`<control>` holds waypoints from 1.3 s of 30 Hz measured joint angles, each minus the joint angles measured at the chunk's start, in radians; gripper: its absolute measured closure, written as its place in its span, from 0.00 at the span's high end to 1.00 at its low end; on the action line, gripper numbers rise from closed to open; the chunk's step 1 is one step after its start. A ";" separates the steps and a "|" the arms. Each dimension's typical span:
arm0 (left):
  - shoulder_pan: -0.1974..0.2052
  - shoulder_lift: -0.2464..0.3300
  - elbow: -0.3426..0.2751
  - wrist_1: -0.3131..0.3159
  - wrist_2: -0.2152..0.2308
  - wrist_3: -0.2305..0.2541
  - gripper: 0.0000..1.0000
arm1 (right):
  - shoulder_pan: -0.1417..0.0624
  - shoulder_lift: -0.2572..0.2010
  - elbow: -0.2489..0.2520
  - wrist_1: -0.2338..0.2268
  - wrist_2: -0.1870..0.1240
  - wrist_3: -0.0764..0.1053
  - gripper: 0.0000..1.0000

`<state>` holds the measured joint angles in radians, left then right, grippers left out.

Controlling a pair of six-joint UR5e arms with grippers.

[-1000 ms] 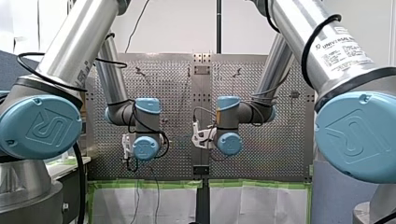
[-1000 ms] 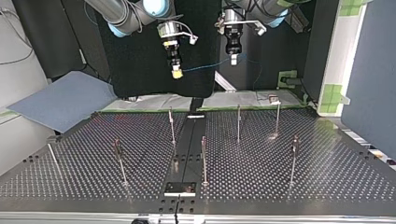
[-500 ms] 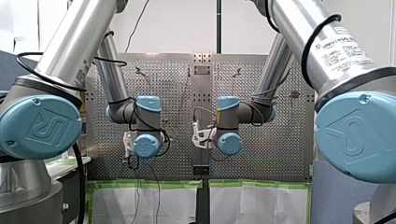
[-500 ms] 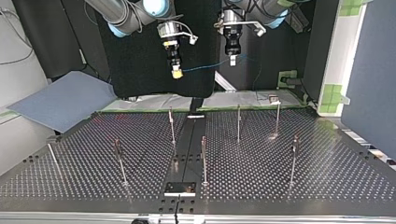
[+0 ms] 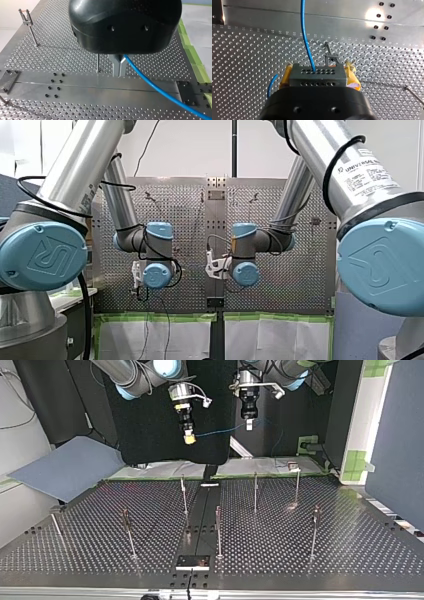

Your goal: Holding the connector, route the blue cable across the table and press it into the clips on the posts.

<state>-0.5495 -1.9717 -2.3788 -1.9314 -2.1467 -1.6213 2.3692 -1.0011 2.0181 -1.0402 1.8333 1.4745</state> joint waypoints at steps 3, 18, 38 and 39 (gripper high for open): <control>0.000 0.001 0.001 -0.001 -0.001 0.001 0.00 | 0.000 0.000 0.000 0.000 0.000 0.000 0.00; -0.005 0.009 0.032 -0.110 -0.031 0.029 0.00 | -0.018 0.094 -0.071 0.094 0.041 -0.008 0.00; 0.001 0.030 0.037 -0.166 -0.034 0.036 0.00 | -0.007 0.151 -0.110 0.214 0.045 0.017 0.00; 0.003 0.037 0.037 -0.171 -0.034 0.038 0.00 | -0.003 0.140 -0.115 0.225 0.045 0.028 0.00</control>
<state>-0.5461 -1.9348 -2.3422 -2.1023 -2.1809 -1.5833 2.3667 -0.8609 1.9026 -0.8157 1.8782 1.5021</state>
